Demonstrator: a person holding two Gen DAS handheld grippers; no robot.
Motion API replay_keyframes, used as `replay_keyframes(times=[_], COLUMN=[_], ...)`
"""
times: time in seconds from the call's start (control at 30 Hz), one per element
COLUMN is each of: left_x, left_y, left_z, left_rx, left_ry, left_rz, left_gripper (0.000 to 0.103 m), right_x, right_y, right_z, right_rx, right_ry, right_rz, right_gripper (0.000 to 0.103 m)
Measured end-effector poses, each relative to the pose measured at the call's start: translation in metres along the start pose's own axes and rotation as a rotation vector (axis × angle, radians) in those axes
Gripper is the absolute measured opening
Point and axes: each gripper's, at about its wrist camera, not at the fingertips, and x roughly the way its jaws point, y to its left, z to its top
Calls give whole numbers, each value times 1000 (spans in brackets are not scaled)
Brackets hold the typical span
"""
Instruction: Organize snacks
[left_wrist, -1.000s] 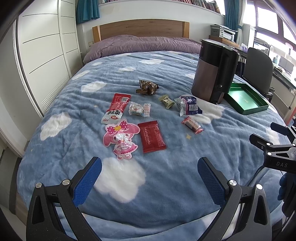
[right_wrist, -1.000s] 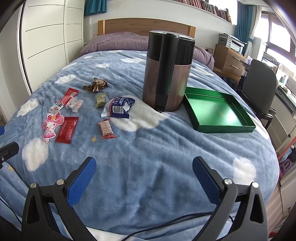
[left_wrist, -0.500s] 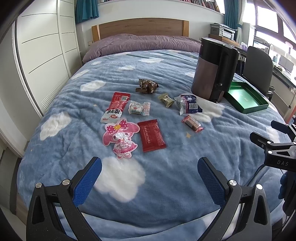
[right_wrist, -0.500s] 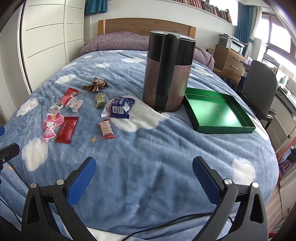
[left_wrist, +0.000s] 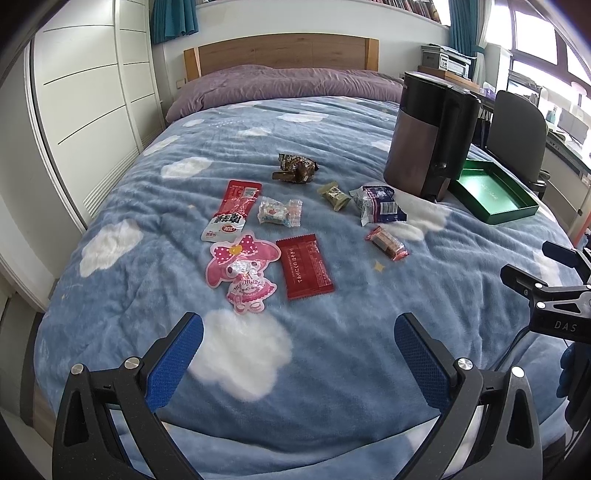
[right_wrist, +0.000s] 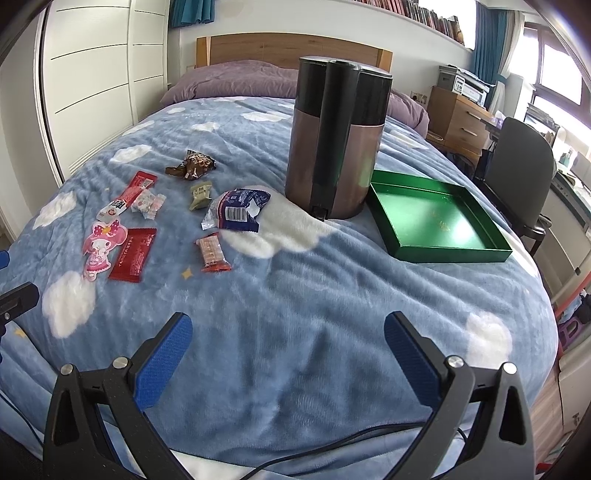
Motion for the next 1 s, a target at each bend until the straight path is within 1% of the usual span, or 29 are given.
replay_keyframes(times=[0.27, 0.5, 0.63, 0.73, 0.83, 1.0], left_x=[9, 27, 40, 49, 59, 82], left_y=[11, 49, 74, 85, 93, 86], left_z=[-2, -4, -4, -4, -3, 6], left_rx=[-17, -85, -123, -136, -152, -107], left_ry=[27, 61, 84, 96, 117, 146], left_rz=[11, 55, 95, 118, 124, 123], left_gripper=[102, 102, 102, 102, 102, 102], right_x=[7, 22, 34, 44, 54, 71], right_y=[2, 7, 12, 16, 20, 28], right_z=[-4, -6, -6, -6, -5, 0], right_rx=[2, 1, 3, 0, 2, -4], right_ry=[18, 54, 78, 99, 113, 140], right_rz=[6, 24, 48, 64, 80, 103], right_gripper=[103, 103, 103, 103, 103, 103])
